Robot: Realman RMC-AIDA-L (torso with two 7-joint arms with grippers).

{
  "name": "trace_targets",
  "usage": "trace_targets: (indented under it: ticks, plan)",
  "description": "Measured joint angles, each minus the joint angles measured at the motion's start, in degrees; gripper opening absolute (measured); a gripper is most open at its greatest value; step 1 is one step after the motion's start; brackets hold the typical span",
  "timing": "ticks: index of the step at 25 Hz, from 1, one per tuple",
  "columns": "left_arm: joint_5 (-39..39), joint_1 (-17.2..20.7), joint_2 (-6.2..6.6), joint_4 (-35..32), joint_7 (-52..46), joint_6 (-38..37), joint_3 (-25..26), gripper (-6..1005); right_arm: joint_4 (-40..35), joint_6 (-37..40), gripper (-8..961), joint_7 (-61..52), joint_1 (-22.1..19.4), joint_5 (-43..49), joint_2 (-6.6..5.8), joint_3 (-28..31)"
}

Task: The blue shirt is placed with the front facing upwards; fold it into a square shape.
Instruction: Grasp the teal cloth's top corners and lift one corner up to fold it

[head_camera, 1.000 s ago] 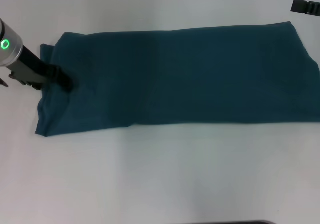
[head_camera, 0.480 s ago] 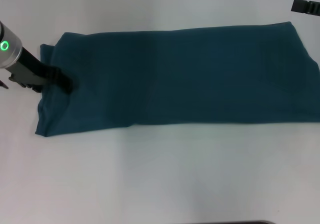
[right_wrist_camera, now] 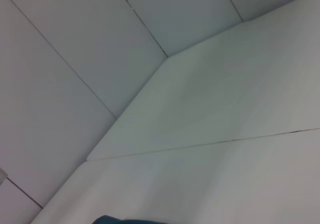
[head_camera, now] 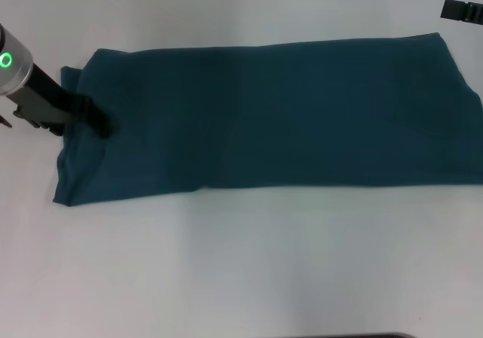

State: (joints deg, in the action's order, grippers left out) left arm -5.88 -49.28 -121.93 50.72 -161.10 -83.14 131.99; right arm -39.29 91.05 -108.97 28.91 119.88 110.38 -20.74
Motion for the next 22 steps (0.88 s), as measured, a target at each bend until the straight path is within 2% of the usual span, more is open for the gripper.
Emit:
trace_targets:
  ticks: [9, 15, 22]
  plan:
    - [0.0, -0.3, 0.28, -0.1, -0.6, -0.2, 1.4, 764, 0.0, 0.0, 667, 0.0, -0.1, 0.0, -0.01, 0.0]
    - [0.0, -0.9, 1.05, -3.3, -0.7, 0.6, 4.1, 763, 0.0, 0.0, 668, 0.0, -0.1, -0.6, -0.15, -0.1]
    - [0.0, -1.0, 1.32, -3.9, -0.8, 1.1, 5.9, 762, 0.0, 0.0, 667, 0.0, 0.0, -0.6, -0.41, -0.1]
